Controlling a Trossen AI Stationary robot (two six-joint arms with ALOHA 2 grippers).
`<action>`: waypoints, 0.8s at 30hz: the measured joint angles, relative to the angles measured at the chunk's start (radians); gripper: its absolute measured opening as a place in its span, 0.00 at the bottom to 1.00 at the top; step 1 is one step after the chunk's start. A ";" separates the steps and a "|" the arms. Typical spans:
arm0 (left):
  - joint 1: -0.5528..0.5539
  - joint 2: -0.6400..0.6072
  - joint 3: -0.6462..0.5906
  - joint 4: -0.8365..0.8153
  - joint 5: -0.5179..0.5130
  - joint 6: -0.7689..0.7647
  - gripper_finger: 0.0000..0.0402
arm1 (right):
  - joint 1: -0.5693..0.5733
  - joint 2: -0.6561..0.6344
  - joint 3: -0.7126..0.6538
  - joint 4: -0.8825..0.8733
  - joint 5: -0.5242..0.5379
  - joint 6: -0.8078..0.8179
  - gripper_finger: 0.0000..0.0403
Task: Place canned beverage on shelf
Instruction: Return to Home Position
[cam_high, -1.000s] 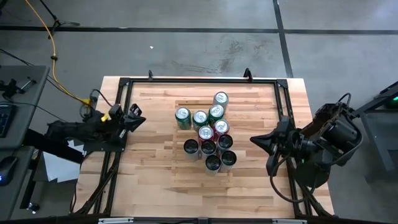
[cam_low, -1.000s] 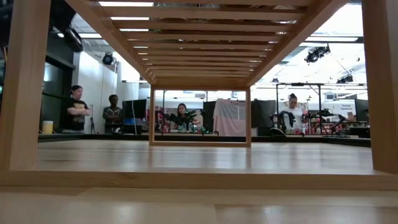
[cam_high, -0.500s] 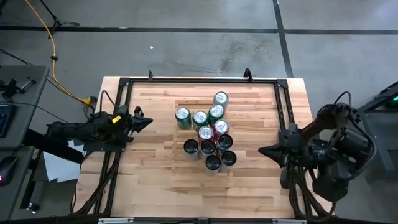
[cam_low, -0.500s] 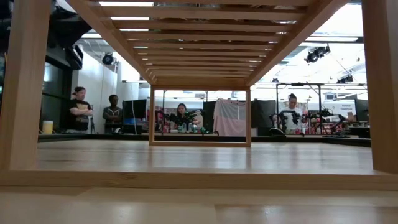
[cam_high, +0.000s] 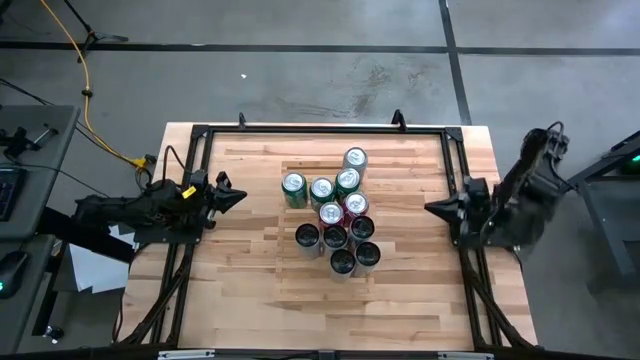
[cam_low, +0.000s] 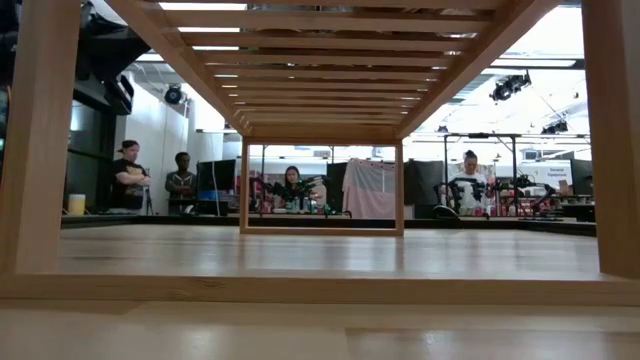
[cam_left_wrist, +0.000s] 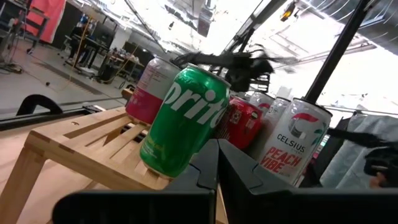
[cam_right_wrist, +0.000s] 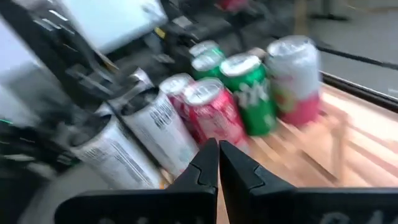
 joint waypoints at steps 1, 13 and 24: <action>0.000 0.000 0.000 0.000 0.000 0.000 0.00 | -0.020 -0.071 -0.076 0.138 -0.022 -0.105 0.00; 0.000 0.000 0.000 0.000 0.000 0.000 0.00 | -0.438 -0.528 -0.638 0.998 -0.425 -0.689 0.00; 0.000 0.000 0.000 0.000 0.000 0.000 0.00 | -0.539 -0.533 -0.653 0.897 -0.553 -0.724 0.00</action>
